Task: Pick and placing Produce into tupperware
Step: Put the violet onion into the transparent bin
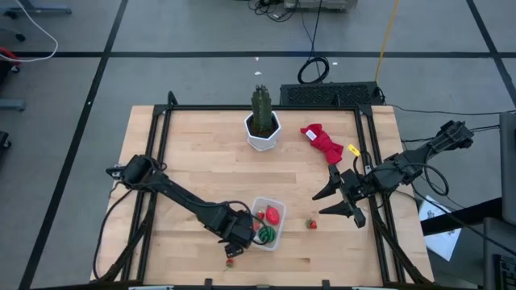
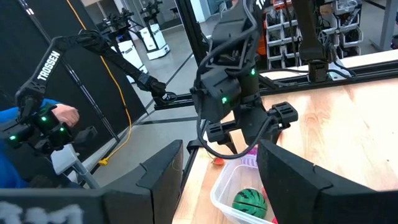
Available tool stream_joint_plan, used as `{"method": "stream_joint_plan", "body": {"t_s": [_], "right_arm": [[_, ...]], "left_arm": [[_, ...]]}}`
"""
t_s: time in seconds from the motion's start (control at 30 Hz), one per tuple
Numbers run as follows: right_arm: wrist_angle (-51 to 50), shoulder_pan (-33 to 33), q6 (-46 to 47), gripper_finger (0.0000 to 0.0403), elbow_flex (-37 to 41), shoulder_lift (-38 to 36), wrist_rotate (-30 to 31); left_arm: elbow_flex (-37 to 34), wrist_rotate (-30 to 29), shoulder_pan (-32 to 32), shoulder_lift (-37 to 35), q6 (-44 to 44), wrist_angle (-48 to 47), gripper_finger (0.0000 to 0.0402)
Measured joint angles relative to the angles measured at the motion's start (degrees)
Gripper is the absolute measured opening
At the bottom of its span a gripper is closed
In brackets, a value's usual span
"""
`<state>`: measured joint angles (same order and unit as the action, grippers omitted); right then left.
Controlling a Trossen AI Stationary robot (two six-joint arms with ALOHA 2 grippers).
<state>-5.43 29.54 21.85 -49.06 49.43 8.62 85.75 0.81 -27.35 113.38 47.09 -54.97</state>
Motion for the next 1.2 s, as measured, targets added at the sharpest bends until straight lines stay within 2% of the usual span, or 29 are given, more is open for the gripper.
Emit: {"method": "stream_joint_plan", "body": {"t_s": [0.17, 0.33, 0.47, 0.6, 1.2], "right_arm": [[0.00, 0.22, 0.00, 0.0196, 0.00, 0.00, 0.00], [0.00, 0.22, 0.00, 0.0196, 0.00, 0.00, 0.00], [0.02, 0.22, 0.00, 0.0196, 0.00, 0.10, 0.00], [0.04, 0.24, 0.00, 0.0196, 0.00, 0.11, 0.00], [0.04, 0.24, 0.00, 0.0196, 0.00, 0.13, 0.00]], "left_arm": [[-3.24, 2.12, 0.07, 0.00, 0.56, 2.00, 0.0397], [-4.19, 1.37, 0.07, 0.02, 0.46, 2.78, 0.0397], [-6.65, 2.39, 0.29, 0.02, -0.52, 8.36, 0.0397], [-8.55, 3.20, 0.62, 0.02, -0.02, 9.84, 0.0397], [-9.35, 5.70, 0.81, 0.02, 1.21, 10.24, 0.0397]]}}
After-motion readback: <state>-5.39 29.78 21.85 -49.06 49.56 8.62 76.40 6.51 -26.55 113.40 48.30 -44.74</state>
